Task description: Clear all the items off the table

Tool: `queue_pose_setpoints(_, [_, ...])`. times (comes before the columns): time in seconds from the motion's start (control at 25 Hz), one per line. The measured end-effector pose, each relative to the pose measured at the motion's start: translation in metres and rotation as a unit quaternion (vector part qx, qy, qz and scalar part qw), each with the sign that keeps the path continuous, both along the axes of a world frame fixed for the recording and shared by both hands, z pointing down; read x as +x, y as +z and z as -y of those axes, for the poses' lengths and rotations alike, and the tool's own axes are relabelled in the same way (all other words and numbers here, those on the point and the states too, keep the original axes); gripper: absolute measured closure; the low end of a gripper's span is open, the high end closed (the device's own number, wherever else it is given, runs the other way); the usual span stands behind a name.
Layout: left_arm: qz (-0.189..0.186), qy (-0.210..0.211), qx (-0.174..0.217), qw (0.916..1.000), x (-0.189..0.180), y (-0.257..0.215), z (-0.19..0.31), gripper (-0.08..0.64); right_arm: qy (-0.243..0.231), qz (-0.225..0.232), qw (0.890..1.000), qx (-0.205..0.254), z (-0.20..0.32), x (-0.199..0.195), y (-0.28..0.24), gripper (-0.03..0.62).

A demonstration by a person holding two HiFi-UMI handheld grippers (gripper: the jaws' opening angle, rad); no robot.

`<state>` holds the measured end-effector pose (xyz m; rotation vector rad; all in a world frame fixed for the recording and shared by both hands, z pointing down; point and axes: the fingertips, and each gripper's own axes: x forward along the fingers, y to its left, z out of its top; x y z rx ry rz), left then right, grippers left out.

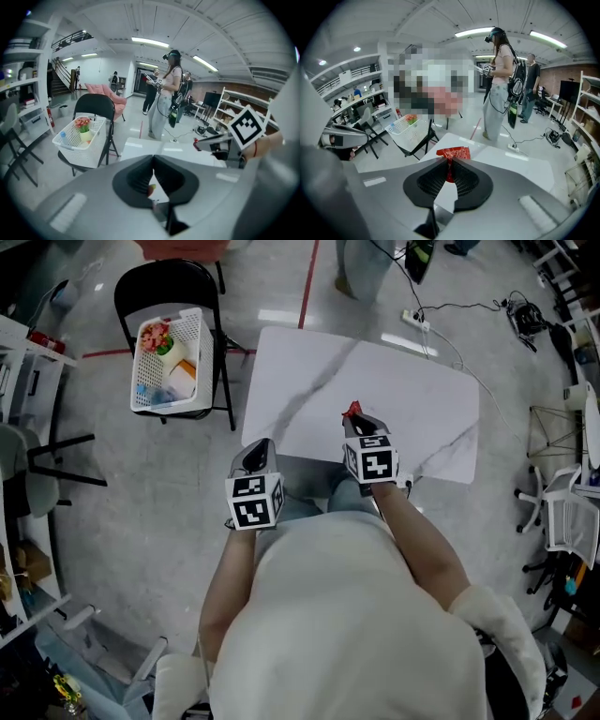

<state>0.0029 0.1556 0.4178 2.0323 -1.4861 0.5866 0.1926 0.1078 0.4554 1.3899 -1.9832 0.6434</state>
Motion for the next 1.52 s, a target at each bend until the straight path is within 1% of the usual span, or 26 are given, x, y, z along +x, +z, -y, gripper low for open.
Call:
queue_pose_setpoints(0.32, [-0.003,-0.062,0.002,0.9981,-0.078,0.003,-0.023,0.551,-0.066,-0.002,0.998,0.014,-0.001,-0.088,-0.008,0.565])
queue_pose_setpoints(0.68, [-0.003,-0.107,0.001,0.9943,-0.138,0.007,-0.046,0.551,-0.124,-0.003,0.992,0.024,-0.007,-0.160,-0.017,0.565])
queue_pose_setpoints(0.96, [-0.004,-0.151,0.008,0.9885,-0.173,0.004,-0.057,0.551,-0.166,-0.002,0.986,0.029,-0.007,-0.200,-0.024,0.565])
queue_pose_setpoints(1.16, [-0.008,-0.177,0.006,0.9841,-0.190,0.004,-0.060,0.551,-0.198,0.000,0.980,0.025,-0.005,-0.227,-0.026,0.565])
queue_pose_setpoints(1.36, [-0.009,-0.193,0.008,0.9812,-0.201,0.002,-0.053,0.551,-0.226,0.005,0.974,0.029,0.006,-0.253,-0.031,0.565])
queue_pose_setpoints(1.52, [-0.006,-0.205,0.017,0.9785,-0.215,-0.002,-0.040,0.551,-0.248,0.013,0.968,0.035,0.022,-0.279,-0.033,0.565])
